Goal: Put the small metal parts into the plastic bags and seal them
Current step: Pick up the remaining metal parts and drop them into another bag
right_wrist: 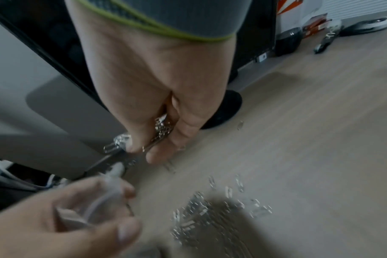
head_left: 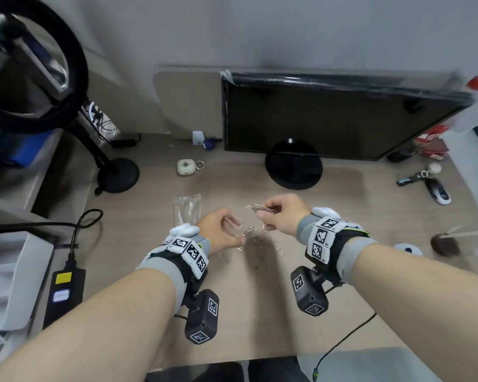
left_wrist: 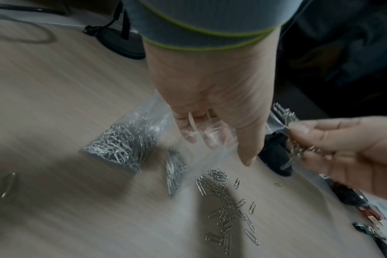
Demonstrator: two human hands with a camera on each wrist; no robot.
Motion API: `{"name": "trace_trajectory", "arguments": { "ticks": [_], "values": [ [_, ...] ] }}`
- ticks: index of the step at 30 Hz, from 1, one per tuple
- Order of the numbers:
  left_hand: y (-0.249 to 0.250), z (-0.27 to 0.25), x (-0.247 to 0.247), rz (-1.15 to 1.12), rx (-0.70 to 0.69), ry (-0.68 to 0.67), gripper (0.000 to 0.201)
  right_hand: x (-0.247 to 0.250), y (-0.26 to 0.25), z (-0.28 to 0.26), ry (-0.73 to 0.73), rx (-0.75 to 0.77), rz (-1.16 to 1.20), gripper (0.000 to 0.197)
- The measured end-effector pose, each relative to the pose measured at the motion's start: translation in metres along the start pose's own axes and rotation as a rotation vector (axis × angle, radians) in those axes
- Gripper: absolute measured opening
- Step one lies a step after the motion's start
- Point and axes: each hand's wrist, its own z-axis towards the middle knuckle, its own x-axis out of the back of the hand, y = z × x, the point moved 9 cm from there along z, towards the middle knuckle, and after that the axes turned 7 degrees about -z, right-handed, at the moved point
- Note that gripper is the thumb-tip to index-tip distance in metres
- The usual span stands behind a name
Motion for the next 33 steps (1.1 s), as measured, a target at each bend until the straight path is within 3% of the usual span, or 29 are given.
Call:
{"name": "trace_trajectory", "arguments": {
  "ticks": [3, 8, 11, 14, 16, 19, 22, 27, 33],
  "values": [
    [0.013, 0.003, -0.007, 0.062, -0.022, -0.011, 0.042, 0.018, -0.031, -0.012, -0.118, 0.082, -0.032, 0.010],
    [0.025, -0.004, 0.009, 0.118, -0.047, 0.009, 0.044, 0.008, -0.078, -0.012, -0.223, 0.201, -0.712, 0.015],
    [0.016, -0.012, 0.024, 0.157, -0.016, 0.014, 0.046, -0.022, -0.106, -0.012, -0.205, 0.254, -0.869, 0.013],
    [0.002, -0.017, 0.034, 0.217, 0.031, -0.021, 0.048, -0.050, -0.132, -0.014, -0.221, 0.315, -0.696, 0.015],
    [-0.001, -0.019, 0.036, 0.212, 0.032, -0.032, 0.044, -0.055, -0.138, -0.017, -0.255, 0.276, -0.639, 0.014],
    [-0.001, -0.027, 0.031, 0.218, -0.003, -0.037, 0.036, -0.060, -0.130, -0.022, -0.292, 0.189, -0.627, 0.014],
    [0.010, -0.031, 0.026, 0.217, -0.044, -0.033, 0.035, -0.051, -0.122, -0.023, -0.258, 0.116, -0.516, 0.022],
    [0.029, -0.025, 0.021, 0.178, -0.119, -0.020, 0.040, -0.030, -0.113, -0.027, -0.214, 0.032, -0.308, 0.017],
    [0.012, -0.024, 0.017, 0.051, -0.090, 0.005, 0.040, -0.044, -0.103, -0.031, -0.269, -0.011, -0.194, 0.013]
  ]
}}
